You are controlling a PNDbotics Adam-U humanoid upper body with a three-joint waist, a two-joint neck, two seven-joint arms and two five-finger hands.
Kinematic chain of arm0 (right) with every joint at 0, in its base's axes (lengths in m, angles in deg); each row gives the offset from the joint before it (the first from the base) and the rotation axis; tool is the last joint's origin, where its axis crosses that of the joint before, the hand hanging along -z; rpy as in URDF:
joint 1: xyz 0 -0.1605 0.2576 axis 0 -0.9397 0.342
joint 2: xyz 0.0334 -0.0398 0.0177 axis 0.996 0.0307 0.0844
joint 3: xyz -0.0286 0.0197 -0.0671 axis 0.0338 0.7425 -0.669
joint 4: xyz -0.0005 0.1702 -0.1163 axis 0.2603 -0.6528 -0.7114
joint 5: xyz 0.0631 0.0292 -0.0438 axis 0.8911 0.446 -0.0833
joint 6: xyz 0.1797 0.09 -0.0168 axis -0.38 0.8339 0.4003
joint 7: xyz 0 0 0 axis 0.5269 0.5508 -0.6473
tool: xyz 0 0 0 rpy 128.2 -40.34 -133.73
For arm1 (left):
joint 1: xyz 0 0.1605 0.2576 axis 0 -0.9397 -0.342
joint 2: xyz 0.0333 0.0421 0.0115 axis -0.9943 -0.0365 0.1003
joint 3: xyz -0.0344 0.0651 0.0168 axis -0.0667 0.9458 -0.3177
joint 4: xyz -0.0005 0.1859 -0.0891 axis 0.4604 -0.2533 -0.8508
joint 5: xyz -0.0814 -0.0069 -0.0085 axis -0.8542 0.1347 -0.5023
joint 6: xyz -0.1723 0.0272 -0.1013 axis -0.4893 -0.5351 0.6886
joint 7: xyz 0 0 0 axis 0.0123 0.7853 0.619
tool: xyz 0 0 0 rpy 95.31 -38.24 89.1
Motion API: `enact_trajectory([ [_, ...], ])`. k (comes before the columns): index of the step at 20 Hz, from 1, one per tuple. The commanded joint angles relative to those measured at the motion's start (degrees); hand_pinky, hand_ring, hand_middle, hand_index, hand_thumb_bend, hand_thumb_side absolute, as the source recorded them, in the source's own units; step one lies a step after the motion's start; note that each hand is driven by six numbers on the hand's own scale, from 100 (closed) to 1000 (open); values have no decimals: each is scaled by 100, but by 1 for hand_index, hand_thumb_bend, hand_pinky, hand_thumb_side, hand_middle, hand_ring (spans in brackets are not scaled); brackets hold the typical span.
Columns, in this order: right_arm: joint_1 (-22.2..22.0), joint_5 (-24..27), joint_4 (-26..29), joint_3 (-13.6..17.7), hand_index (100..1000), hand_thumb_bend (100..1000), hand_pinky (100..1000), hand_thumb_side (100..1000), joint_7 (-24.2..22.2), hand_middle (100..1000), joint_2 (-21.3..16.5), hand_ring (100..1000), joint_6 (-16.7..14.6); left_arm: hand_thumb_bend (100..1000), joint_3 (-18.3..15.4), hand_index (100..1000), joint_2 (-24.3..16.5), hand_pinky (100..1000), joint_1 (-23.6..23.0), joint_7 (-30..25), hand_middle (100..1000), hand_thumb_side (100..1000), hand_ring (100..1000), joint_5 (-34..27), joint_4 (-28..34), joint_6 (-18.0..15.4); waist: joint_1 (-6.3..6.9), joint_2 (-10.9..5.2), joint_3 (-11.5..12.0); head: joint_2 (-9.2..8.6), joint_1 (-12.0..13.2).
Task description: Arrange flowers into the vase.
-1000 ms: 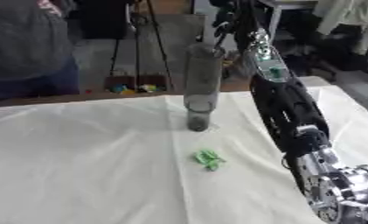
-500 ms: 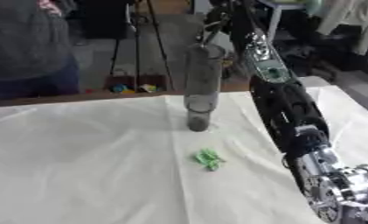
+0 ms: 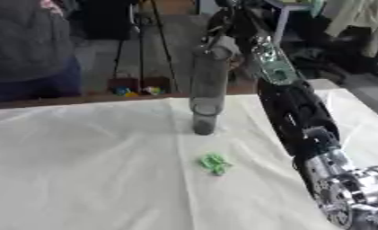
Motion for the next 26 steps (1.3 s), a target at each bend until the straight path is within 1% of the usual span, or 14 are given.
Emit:
enact_trajectory([
  [1, 255, -205, -68, -31, 390, 100, 623, 1000, -157, 494, -250, 609, -14, 646, -34, 590, -98, 547, 18, -21, 310, 994, 423, 19, 43, -12, 3, -66, -4, -12, -8],
  [10, 436, -767, -446, -54, 434, 100, 645, 1000, -506, 525, -395, 639, -10, 643, -32, 590, -118, 548, 11, -28, 310, 994, 422, 28, 42, -15, -16, -70, -6, 6, -18],
  [19, 633, -1353, -833, -111, 472, 100, 679, 1000, -1038, 555, -503, 676, 21, 643, -24, 590, -147, 548, 7, -39, 309, 995, 422, 48, 33, -14, -54, -70, 4, 37, -44],
  [22, 680, -1571, -898, -99, 477, 100, 686, 1000, -1113, 558, -533, 681, 25, 644, -27, 590, -151, 548, 5, -36, 309, 995, 422, 50, 30, -15, -62, -77, 14, 38, -51],
  [26, 708, -1786, -905, -46, 480, 100, 692, 1000, -1103, 560, -542, 685, 26, 644, -27, 590, -151, 548, 9, -35, 309, 995, 422, 49, 26, -12, -67, -81, 20, 31, -49],
])
